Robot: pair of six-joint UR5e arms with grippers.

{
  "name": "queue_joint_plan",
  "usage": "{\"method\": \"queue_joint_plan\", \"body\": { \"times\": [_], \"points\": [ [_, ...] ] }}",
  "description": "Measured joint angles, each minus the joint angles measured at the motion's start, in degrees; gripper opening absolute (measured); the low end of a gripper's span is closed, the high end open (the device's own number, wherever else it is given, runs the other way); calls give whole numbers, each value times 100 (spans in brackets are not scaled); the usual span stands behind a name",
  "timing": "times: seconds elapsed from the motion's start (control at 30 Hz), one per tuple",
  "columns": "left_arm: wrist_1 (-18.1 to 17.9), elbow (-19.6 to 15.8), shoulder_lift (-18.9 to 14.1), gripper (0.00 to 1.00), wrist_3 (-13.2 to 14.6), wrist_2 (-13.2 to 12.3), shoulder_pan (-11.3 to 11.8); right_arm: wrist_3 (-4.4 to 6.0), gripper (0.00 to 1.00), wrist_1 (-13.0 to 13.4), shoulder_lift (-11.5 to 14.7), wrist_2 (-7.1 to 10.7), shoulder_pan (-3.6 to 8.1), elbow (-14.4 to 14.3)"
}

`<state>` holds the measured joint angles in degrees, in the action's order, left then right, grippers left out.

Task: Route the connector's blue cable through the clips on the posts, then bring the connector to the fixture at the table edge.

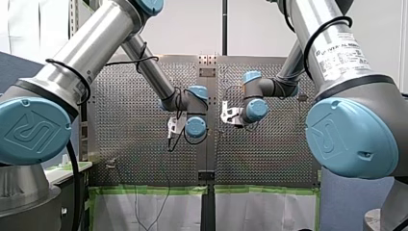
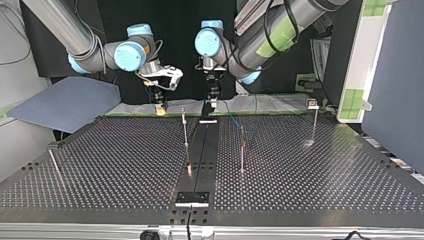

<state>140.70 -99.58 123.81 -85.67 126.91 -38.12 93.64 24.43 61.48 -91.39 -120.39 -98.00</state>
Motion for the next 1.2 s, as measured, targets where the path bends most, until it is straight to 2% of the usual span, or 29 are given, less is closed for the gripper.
{"method": "queue_joint_plan", "body": {
  "times": [0.43, 0.77, 1.0, 1.2],
  "points": [
    [3, 0, 5, 0, -137, -24, -136, 15, 0, 127, 95, -11, 7, -369],
    [-82, 74, 125, 0, -221, -32, -71, 22, 0, 193, 93, -14, 59, -462],
    [-116, 195, 417, 0, -255, -65, -42, 25, 0, 319, 70, -130, 153, -477],
    [-119, 210, 468, 0, -257, -81, -40, 73, 0, 491, 10, -167, 281, -471]
  ]
}}
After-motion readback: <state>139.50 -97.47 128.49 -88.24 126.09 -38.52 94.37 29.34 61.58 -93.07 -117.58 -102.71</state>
